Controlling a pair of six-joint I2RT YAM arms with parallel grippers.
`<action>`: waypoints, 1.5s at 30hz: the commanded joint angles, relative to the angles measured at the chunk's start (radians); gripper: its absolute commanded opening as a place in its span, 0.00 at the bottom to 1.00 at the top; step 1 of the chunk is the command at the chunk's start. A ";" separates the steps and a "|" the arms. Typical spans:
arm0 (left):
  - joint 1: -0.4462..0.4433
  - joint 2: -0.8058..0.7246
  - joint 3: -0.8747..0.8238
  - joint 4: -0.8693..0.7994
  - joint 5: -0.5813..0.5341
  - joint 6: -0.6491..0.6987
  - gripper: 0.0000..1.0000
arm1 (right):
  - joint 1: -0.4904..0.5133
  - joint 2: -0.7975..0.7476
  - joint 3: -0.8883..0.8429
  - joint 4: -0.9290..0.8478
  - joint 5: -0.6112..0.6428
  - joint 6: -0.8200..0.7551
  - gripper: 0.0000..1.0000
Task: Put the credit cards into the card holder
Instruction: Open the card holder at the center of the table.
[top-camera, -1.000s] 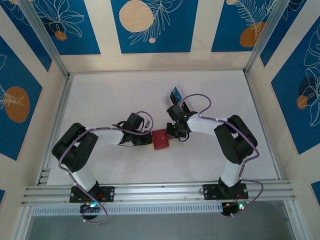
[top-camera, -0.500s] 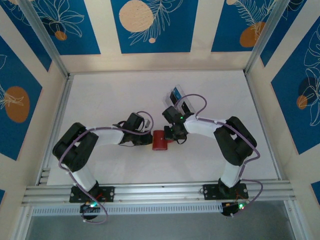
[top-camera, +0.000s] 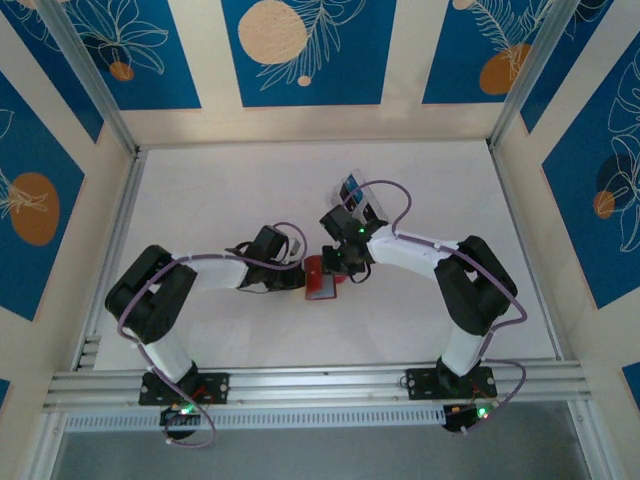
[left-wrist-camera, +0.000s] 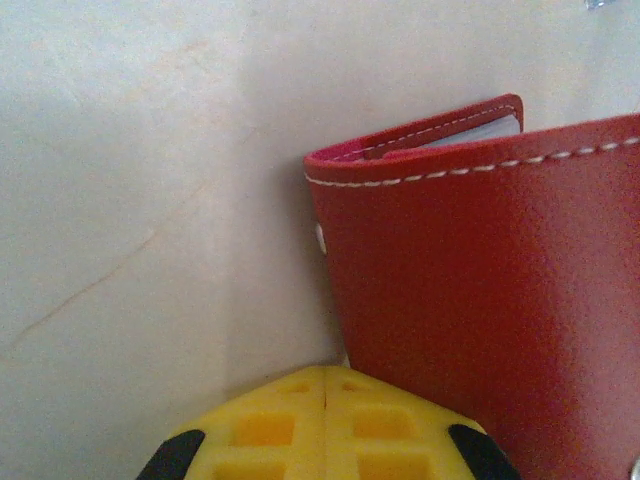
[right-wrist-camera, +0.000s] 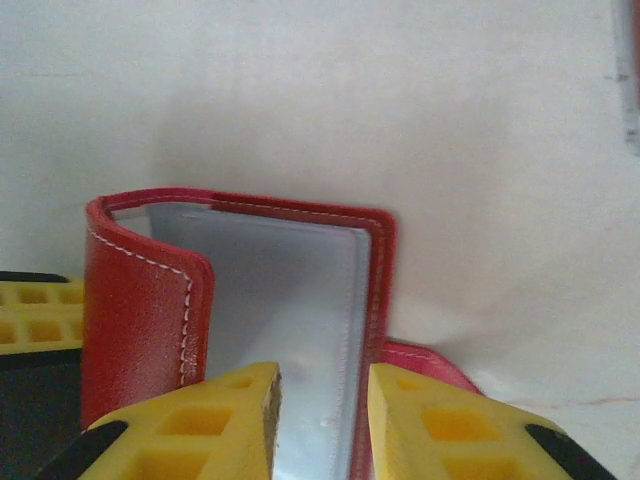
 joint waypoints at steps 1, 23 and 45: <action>-0.028 0.007 -0.006 0.031 -0.033 -0.028 0.05 | 0.005 -0.018 -0.025 0.100 -0.182 0.016 0.34; -0.017 -0.376 -0.105 -0.294 -0.404 -0.134 0.31 | 0.025 0.089 -0.024 0.151 -0.191 0.045 0.47; 0.030 -0.230 0.001 -0.182 -0.213 -0.114 0.03 | 0.114 0.099 0.043 0.027 -0.068 0.014 0.50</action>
